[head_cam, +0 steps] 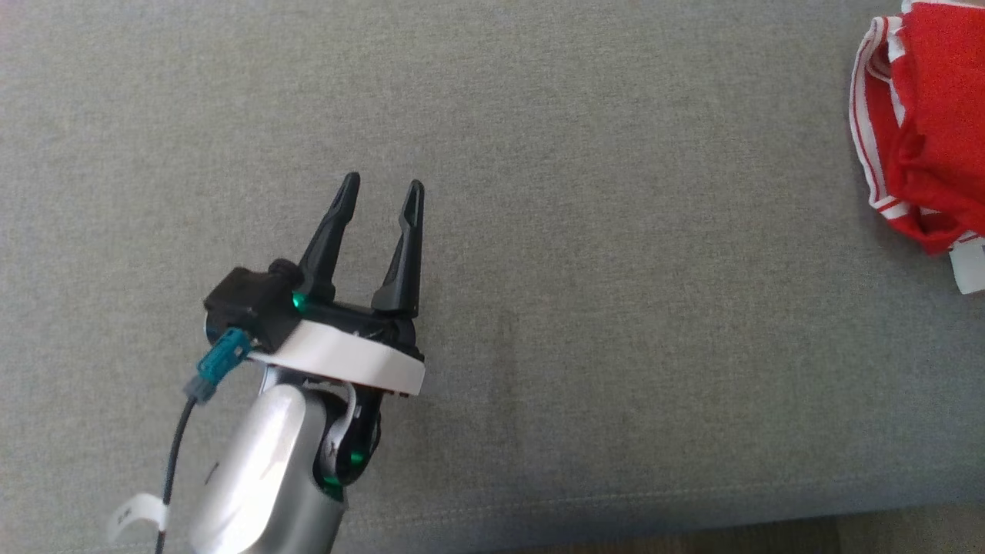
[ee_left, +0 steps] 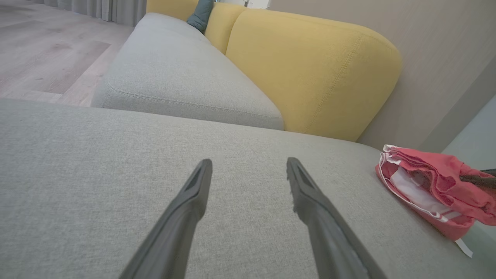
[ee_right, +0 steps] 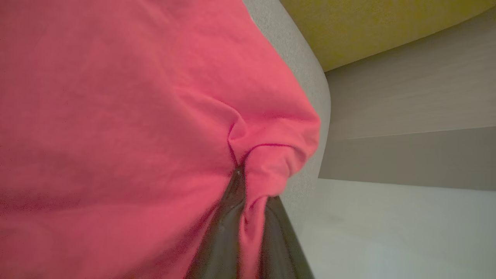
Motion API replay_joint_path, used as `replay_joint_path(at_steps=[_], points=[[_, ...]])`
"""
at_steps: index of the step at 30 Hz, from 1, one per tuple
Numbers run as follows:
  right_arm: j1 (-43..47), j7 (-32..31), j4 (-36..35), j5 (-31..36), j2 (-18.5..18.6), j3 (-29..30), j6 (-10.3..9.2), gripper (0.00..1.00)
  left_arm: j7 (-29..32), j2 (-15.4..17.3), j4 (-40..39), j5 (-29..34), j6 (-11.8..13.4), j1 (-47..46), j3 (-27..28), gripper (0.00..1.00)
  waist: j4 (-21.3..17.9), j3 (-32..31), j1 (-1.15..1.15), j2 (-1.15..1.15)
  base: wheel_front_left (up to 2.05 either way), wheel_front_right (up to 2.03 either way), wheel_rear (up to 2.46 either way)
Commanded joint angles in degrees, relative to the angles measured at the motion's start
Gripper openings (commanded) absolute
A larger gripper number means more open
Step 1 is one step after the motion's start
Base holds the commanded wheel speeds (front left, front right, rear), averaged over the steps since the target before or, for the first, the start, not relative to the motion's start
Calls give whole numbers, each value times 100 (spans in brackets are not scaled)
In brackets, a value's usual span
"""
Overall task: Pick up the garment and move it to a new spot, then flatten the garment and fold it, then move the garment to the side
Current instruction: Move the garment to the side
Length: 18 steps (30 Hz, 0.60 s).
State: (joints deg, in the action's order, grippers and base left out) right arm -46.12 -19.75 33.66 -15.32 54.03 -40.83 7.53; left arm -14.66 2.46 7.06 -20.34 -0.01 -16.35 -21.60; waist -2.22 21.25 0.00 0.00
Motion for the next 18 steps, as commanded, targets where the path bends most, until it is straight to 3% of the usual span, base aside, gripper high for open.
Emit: replay_joint_path(at_steps=[1,2,3,18], points=[[187,-10,-96,-52,249,117,-4,15,-34,42,-188,-62,-17,-200,160,100,4,5,0,0,0,0,0],[215,-11,-124,-54,222,184,-4,66,-34,42,-185,-64,-19,-207,164,100,6,8,0,0,0,0,0],[238,-15,-144,-47,194,266,-4,100,-34,42,-182,-65,-20,-214,169,100,8,11,0,0,0,0,0],[392,-114,-558,220,-268,1302,-4,100,-34,42,-122,-72,-52,-134,337,100,2,-348,0,0,0,0,0]])
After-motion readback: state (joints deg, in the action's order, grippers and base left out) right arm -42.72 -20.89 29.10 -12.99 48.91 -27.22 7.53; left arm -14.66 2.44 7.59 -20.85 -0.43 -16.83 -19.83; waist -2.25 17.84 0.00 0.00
